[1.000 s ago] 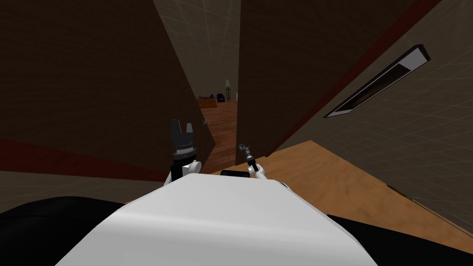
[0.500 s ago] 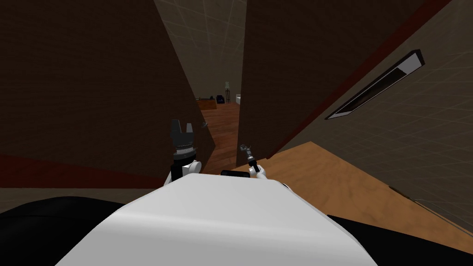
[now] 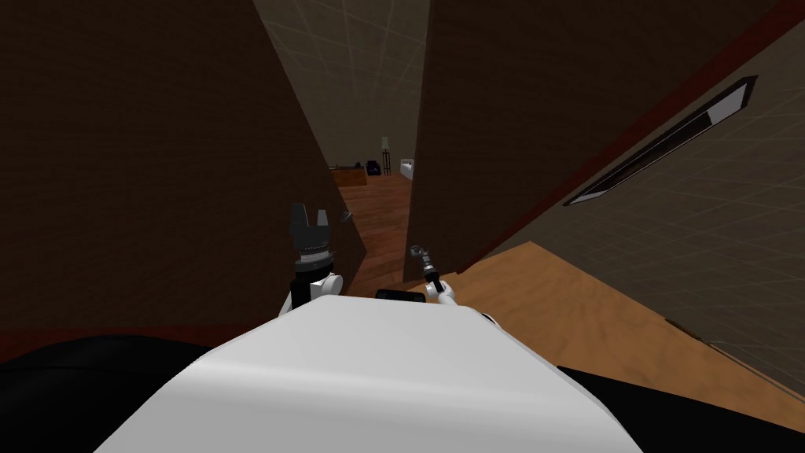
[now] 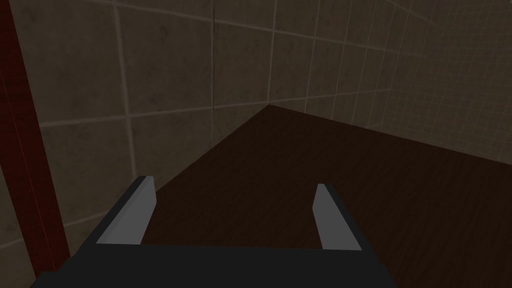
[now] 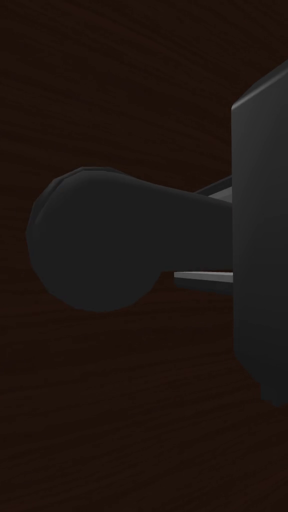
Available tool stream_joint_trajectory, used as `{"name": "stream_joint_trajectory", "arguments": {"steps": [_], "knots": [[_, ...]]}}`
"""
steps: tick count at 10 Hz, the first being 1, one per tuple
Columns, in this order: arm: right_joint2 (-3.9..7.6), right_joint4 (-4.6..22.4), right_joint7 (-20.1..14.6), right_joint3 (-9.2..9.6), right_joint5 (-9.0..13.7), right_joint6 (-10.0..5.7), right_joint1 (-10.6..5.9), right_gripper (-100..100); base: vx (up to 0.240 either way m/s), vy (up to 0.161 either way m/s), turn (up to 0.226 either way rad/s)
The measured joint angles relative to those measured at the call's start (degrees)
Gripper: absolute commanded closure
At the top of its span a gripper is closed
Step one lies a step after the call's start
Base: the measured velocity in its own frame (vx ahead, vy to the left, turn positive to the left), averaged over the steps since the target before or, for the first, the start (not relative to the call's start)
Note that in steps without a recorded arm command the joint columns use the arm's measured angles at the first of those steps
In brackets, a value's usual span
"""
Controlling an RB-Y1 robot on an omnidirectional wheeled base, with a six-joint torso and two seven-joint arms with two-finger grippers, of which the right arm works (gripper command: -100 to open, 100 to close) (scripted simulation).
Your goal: Push the door open
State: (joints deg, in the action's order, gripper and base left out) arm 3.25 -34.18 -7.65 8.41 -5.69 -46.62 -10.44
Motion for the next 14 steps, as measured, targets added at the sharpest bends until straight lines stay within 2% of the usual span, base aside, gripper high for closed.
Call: {"name": "stream_joint_trajectory", "arguments": {"steps": [1,2,3,4,5,6,7,9,11,13,14], "knots": [[0.17,3.13,0.32,-0.84,0.5,-1.53,-1.51,100,0.089,0.071,-0.005],[0.34,3.04,0.42,-1.11,0.64,-1.85,-1.47,100,0.035,0.034,-0.02],[0.39,0.76,0.44,-1.03,0.56,-0.68,-0.53,100,0.131,0.081,-0.082],[0.33,0.62,0.78,-1.57,0.84,-0.13,-0.35,100,0.137,0.14,-0.067],[0.43,3.06,1.17,-2.43,1.34,-1.19,-1.5,100,0.071,0.082,-0.032],[0.67,2.2,1.29,-2.71,1.47,-1.11,-1.0,100,0.032,0.01,0.011],[0.89,0.47,1.11,-2.6,1.4,-0.25,-0.26,100,0.099,0.059,-0.04],[0.86,0.9,1.62,-3.73,2.03,-0.18,-0.17,100,0.122,0.123,-0.073],[0.83,-0.82,2.37,-4.86,2.6,1.16,0.67,100,0.152,0.121,-0.063],[1.04,0.65,2.84,-6.22,3.36,0.27,-0.1,100,0.152,0.141,-0.067],[1.14,-0.26,3.0,-6.91,3.73,0.8,0.28,100,0.169,0.116,-0.065]]}}
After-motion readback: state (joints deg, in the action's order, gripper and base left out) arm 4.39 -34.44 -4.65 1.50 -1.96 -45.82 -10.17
